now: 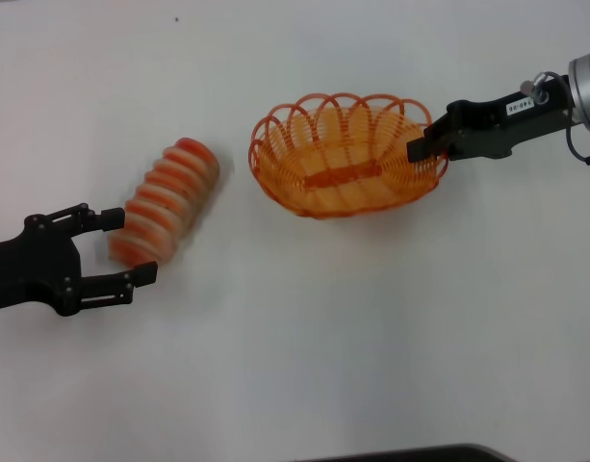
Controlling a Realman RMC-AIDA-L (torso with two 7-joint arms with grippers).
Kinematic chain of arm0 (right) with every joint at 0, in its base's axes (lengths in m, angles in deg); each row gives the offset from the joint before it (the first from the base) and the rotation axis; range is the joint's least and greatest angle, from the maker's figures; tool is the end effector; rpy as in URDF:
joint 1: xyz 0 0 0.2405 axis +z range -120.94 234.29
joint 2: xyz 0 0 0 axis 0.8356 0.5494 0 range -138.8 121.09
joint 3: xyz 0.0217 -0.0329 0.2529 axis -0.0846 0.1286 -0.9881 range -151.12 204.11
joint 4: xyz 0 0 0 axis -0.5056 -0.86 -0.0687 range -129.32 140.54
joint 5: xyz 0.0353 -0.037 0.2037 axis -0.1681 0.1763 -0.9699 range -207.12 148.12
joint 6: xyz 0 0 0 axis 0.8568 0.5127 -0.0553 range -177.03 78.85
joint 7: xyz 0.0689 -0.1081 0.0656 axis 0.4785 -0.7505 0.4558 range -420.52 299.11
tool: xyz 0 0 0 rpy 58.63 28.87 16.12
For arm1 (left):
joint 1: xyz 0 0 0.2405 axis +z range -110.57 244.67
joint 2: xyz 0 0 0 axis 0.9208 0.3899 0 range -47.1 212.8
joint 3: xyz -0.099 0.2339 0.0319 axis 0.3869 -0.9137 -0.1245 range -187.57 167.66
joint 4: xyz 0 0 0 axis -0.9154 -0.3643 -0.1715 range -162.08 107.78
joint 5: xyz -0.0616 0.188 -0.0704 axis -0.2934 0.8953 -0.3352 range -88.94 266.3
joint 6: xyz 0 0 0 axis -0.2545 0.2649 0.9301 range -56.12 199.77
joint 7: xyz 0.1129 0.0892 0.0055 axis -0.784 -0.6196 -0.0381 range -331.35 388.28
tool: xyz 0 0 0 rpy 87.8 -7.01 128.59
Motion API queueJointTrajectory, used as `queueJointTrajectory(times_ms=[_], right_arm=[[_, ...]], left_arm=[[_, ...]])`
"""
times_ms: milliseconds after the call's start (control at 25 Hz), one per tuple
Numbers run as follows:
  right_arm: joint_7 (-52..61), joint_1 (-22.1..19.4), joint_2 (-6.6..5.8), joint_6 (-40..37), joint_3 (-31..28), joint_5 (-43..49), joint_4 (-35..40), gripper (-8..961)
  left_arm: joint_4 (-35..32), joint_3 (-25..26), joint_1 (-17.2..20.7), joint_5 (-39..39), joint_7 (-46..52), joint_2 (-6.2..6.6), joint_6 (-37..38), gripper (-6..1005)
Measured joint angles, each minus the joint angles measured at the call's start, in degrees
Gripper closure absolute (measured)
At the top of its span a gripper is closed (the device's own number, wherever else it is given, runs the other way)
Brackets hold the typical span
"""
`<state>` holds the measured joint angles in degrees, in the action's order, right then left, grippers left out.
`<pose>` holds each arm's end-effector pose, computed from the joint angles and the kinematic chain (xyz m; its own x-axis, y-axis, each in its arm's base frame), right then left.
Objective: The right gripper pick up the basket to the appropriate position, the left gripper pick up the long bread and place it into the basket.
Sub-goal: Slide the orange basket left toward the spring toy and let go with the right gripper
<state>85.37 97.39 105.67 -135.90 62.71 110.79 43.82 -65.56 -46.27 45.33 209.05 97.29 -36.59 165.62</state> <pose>0.2700 0.3677 0.0206 0.1109 -0.9696 -0.2179 -0.9936 -0.1130 -0.0031 -0.3103 0.2743 -0.0012 0.8335 0.3242 0.4475 0.4334 -0.8859 -0.1654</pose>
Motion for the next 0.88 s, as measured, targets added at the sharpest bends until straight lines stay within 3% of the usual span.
queueJointTrajectory(times_ms=[360,680,880], right_arm=[[9.2,1.5,0.81,5.2,4.2,0.2,0.4,861],[12.7,2.6,2.57,7.8,8.6,0.2,0.5,862],[13.4,2.7,2.83,9.4,9.5,0.3,0.4,862]], left_arm=[[-1.0,0.1,0.2,-0.1,0.0,-0.01,0.1,127],[-1.9,0.1,0.7,-0.1,0.1,-0.09,0.3,126],[-1.9,0.1,0.7,-0.1,0.1,-0.09,0.3,127]])
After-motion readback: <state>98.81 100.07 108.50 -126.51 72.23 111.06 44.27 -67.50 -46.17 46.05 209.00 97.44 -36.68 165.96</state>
